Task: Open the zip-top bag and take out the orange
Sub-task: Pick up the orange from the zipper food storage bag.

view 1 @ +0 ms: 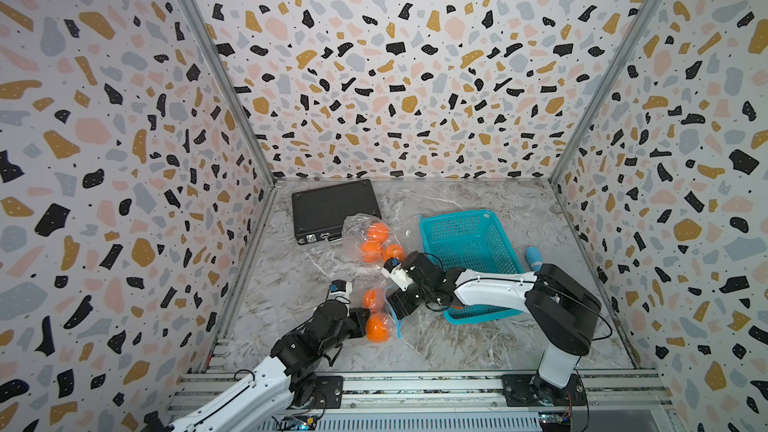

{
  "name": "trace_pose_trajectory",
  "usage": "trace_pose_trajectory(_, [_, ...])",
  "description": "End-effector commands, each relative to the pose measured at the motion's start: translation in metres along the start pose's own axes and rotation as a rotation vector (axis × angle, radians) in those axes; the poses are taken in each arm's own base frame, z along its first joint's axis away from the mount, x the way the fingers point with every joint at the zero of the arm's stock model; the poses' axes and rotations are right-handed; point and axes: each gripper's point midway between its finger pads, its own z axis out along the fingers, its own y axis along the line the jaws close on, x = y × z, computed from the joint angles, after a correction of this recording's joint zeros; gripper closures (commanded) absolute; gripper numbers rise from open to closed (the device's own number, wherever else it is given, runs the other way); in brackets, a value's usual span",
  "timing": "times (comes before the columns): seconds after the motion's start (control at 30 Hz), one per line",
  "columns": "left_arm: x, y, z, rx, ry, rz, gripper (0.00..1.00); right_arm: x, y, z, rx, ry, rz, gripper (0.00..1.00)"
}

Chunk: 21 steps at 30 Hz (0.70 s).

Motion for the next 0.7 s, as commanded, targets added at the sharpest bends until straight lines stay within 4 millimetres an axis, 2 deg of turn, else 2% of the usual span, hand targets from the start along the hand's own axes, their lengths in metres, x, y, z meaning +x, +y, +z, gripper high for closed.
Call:
trace_pose_trajectory(0.0, [0.046, 0.040, 0.002, -0.117, 0.140, 0.003, 1.00, 0.003, 0.036, -0.015, -0.136, 0.030, -0.025, 0.20])
trace_pose_trajectory(0.13, [0.033, 0.039, -0.006, -0.166, 0.094, 0.006, 1.00, 0.005, 0.043, -0.019, -0.171, 0.046, -0.009, 0.15])
trace_pose_trajectory(0.2, [0.025, 0.032, -0.009, -0.162, 0.077, 0.016, 1.00, 0.004, 0.037, -0.018, -0.120, 0.045, -0.015, 0.13])
trace_pose_trajectory(0.37, [0.004, 0.018, -0.018, -0.152, 0.017, 0.016, 0.52, -0.004, 0.013, -0.009, 0.009, 0.018, -0.023, 0.16])
trace_pose_trajectory(0.47, [-0.021, 0.019, -0.033, -0.215, -0.073, 0.024, 0.40, -0.010, 0.004, -0.009, 0.058, -0.029, -0.041, 0.22])
trace_pose_trajectory(0.57, [-0.043, 0.026, -0.041, -0.294, -0.173, 0.042, 0.17, -0.008, 0.000, -0.010, 0.077, -0.031, -0.040, 0.25])
trace_pose_trajectory(0.6, [-0.045, 0.023, -0.037, -0.287, -0.181, 0.060, 0.17, -0.007, 0.000, -0.011, 0.072, -0.029, -0.036, 0.26])
trace_pose_trajectory(0.67, [-0.040, 0.004, -0.027, -0.186, -0.137, 0.053, 0.22, -0.005, 0.007, -0.015, 0.036, -0.033, -0.029, 0.26])
